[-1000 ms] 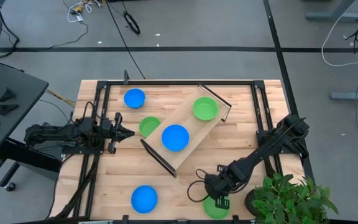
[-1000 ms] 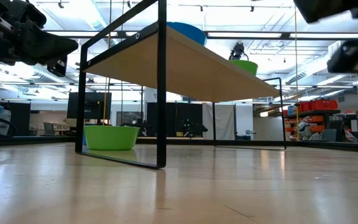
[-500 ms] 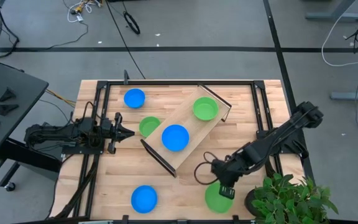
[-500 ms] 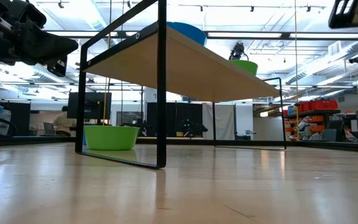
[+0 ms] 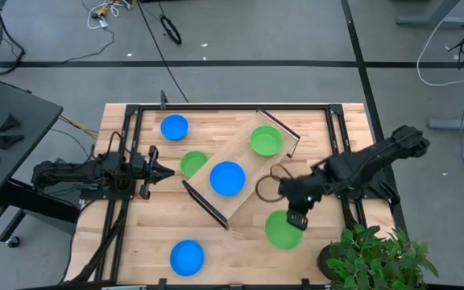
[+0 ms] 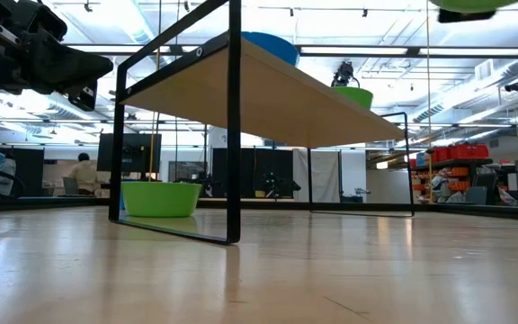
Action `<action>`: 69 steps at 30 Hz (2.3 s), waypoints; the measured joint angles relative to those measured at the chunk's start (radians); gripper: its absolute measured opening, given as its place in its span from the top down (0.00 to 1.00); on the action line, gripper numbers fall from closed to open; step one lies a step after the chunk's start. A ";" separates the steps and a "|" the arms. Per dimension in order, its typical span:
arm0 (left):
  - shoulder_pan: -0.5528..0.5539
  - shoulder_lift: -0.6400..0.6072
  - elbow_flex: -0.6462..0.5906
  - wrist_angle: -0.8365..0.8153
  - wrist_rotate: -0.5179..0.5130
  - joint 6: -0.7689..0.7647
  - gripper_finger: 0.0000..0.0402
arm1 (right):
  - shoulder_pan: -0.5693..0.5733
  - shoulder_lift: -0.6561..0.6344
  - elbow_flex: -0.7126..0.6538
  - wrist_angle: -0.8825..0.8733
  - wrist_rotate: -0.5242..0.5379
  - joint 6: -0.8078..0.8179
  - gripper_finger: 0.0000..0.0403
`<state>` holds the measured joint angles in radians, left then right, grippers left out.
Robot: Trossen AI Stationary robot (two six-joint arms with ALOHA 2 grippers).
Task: Pick & Place Mini bowls
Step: Stack the bottom green bowl on top of the green bowl on the shelf
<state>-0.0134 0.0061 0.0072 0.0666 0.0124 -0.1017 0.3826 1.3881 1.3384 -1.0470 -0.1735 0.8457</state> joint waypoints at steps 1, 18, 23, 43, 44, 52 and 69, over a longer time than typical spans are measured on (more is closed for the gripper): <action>0.000 0.000 0.000 0.000 0.000 0.000 0.92 | -0.018 -0.001 0.018 -0.015 0.000 -0.017 1.00; 0.000 0.000 0.000 0.000 0.000 0.000 0.92 | -0.256 -0.003 0.352 -0.183 0.001 -0.204 1.00; 0.000 0.000 0.000 0.000 0.000 0.000 0.92 | -0.308 -0.003 0.409 -0.198 0.000 -0.226 1.00; 0.000 0.000 0.000 0.000 0.000 0.000 0.92 | -0.544 -0.002 0.430 -0.195 0.177 0.097 1.00; 0.000 0.000 0.000 0.000 0.000 0.000 0.92 | -0.561 -0.001 0.430 -0.195 0.186 0.114 1.00; 0.000 0.000 0.000 0.000 0.000 0.000 0.92 | -0.650 0.001 0.430 -0.202 0.195 0.222 1.00; 0.000 0.000 0.000 0.000 0.000 0.000 0.92 | -0.714 0.002 0.367 -0.226 0.209 0.246 1.00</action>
<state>-0.0132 0.0063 0.0071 0.0666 0.0126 -0.1013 -0.3314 1.3899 1.7051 -1.2734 0.0358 1.0915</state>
